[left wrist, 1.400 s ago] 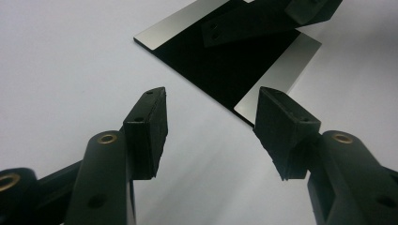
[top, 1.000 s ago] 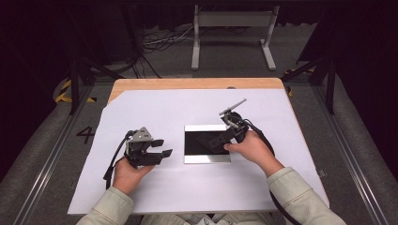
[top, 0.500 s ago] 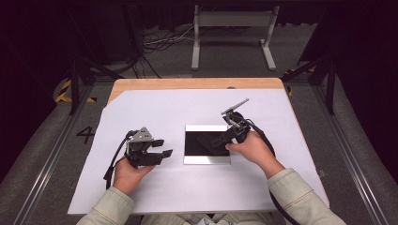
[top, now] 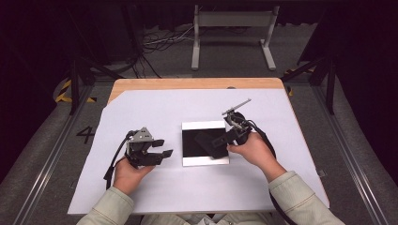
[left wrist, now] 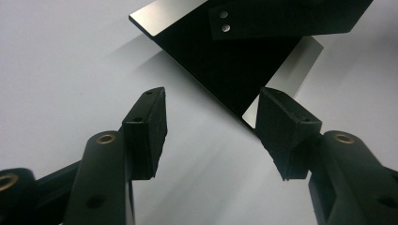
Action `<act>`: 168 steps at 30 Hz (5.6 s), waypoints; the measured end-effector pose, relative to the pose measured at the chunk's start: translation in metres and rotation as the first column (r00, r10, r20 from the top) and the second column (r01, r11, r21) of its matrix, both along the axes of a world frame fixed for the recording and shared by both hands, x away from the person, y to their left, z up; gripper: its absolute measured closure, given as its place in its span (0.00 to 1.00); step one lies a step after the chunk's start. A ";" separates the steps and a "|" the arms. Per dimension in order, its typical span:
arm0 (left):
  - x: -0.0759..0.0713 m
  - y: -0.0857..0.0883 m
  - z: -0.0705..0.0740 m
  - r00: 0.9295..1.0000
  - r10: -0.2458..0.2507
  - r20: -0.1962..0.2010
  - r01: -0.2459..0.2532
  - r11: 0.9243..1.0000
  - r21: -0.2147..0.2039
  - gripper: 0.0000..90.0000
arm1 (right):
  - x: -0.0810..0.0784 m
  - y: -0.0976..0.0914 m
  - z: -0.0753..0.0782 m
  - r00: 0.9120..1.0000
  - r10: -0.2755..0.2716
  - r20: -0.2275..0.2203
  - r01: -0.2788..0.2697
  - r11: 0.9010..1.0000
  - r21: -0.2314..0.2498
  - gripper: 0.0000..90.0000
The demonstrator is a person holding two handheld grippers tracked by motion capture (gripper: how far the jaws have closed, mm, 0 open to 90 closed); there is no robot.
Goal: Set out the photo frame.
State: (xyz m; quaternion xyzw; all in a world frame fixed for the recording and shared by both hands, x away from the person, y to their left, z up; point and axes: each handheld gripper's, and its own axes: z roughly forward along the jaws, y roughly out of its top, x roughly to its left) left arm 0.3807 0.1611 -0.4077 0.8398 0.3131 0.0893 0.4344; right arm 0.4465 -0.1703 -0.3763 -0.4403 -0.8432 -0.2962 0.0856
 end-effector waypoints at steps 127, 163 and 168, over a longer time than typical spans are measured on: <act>0.001 0.004 0.001 1.000 0.016 -0.007 -0.016 0.999 -0.027 0.49 | -0.081 -0.043 -0.026 0.858 0.307 0.411 -0.349 0.937 0.030 0.96; -0.008 0.001 0.010 0.997 0.028 0.069 -0.027 1.000 -0.014 0.82 | -0.095 -0.061 -0.007 0.841 0.232 0.489 -0.265 0.964 -0.001 0.77; -0.010 0.002 0.014 0.997 0.024 0.074 -0.021 0.999 -0.033 1.00 | -0.098 -0.070 -0.002 0.836 0.209 0.507 -0.243 0.970 0.000 0.81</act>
